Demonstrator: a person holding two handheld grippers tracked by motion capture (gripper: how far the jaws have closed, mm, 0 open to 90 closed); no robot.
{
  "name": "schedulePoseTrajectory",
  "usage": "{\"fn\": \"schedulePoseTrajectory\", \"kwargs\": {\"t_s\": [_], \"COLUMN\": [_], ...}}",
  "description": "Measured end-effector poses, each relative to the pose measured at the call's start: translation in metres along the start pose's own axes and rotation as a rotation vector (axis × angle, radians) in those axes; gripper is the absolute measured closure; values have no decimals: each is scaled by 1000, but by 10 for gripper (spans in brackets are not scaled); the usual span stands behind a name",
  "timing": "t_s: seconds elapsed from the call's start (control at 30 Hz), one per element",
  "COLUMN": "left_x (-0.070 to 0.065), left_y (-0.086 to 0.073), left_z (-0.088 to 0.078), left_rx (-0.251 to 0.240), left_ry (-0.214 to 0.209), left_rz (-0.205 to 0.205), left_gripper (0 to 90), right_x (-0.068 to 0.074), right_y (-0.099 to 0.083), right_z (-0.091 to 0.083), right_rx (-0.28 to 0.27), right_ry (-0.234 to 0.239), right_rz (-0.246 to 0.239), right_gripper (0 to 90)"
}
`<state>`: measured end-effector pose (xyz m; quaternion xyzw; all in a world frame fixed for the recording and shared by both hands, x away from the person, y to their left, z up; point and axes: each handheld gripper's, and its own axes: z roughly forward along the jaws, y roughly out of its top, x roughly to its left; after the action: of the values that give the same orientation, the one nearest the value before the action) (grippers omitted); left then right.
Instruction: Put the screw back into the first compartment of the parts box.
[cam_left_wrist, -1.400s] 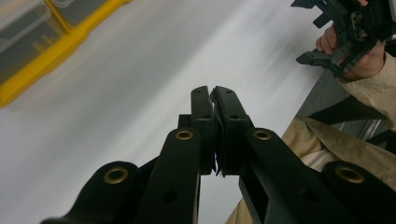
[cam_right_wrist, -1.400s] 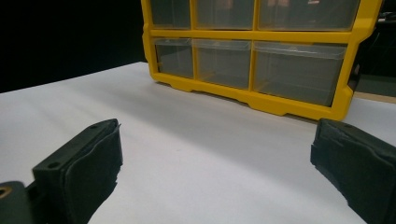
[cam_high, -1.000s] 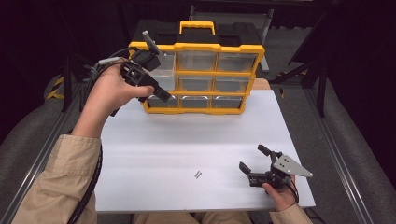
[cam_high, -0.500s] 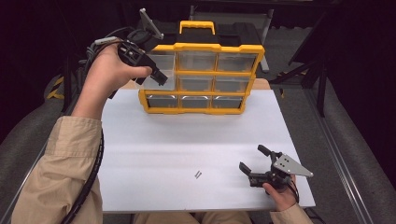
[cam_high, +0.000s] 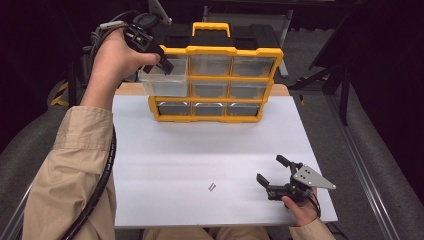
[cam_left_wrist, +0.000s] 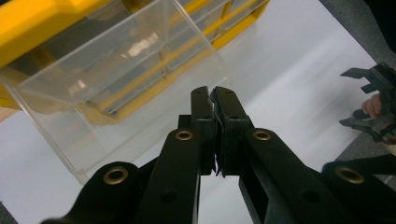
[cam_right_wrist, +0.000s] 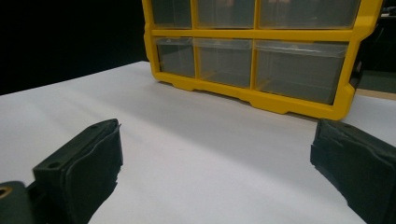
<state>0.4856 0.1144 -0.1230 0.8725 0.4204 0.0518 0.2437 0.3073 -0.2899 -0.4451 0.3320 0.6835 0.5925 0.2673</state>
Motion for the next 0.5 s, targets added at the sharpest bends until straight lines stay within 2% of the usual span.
{"fn": "schedulePoseTrajectory", "kwargs": {"t_s": [0.5], "left_x": [20], "left_y": [13], "left_z": [21], "left_rx": [-37], "left_ry": [23], "left_rz": [6], "left_gripper": [879], "right_x": [-1], "right_y": [0], "right_z": [0], "right_rx": [-8], "right_ry": [5], "right_rz": [-3], "right_gripper": [27]}}
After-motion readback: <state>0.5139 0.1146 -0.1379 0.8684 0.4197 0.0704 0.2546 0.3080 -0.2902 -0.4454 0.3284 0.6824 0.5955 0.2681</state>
